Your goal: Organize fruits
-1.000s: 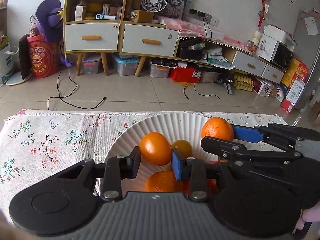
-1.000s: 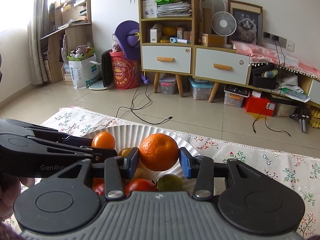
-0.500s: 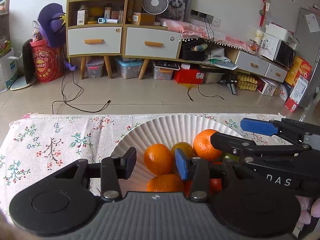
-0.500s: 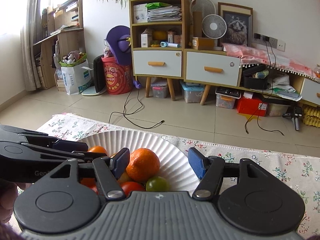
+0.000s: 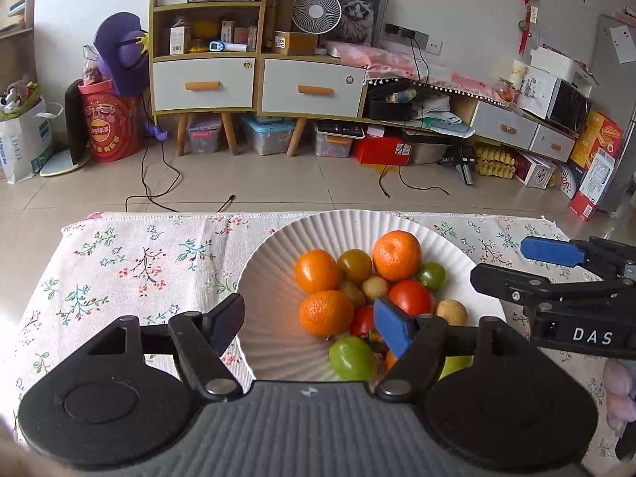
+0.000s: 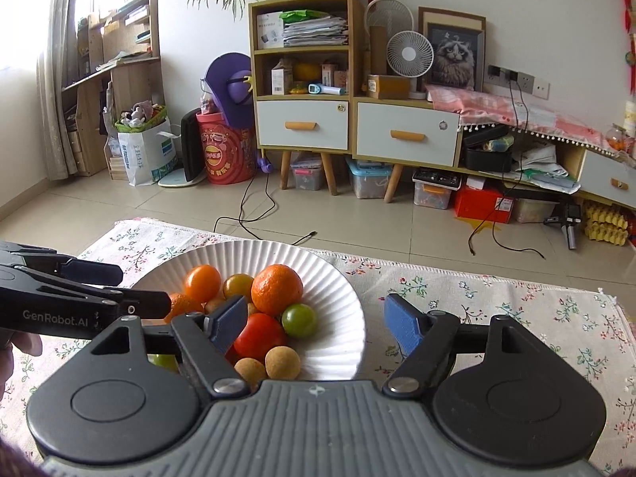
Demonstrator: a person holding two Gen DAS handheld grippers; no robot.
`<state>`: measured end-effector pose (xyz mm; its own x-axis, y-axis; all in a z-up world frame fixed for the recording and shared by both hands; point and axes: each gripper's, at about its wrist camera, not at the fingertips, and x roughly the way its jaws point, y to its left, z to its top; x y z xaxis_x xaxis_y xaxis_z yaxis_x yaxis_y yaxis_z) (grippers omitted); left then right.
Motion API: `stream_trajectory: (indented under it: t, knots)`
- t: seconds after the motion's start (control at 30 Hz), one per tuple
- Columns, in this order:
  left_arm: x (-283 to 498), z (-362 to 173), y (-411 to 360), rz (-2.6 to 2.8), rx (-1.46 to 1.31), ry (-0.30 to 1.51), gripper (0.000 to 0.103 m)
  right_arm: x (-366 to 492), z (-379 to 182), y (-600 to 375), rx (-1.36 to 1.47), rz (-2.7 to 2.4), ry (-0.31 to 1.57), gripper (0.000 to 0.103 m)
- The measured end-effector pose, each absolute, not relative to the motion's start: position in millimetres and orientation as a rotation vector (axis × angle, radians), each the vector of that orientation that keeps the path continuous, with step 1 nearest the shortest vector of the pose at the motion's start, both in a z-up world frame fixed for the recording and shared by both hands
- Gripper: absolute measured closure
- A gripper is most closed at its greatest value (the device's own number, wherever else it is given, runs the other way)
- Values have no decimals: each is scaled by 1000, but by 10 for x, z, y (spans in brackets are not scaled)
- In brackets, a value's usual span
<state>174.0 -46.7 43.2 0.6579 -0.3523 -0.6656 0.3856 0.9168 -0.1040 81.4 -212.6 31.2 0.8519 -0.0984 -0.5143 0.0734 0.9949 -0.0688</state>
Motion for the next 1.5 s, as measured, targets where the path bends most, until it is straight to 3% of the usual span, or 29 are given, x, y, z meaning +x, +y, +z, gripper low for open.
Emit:
stream_trajectory:
  t: [0.27, 0.57, 0.87, 1.5]
  knots:
    - [1406, 484, -376, -378, 52, 780, 14, 507, 257, -2119, 30, -128, 610, 24]
    - [1049, 534, -365, -285, 124, 818, 5, 280, 294, -2036, 48, -196, 672, 20]
    - [759, 550, -301, -201, 97, 850, 5, -15, 285, -1923, 89, -237, 710, 2]
    - [613, 424, -382, -141, 155, 872, 5, -27, 139, -1758, -19, -244, 757, 1]
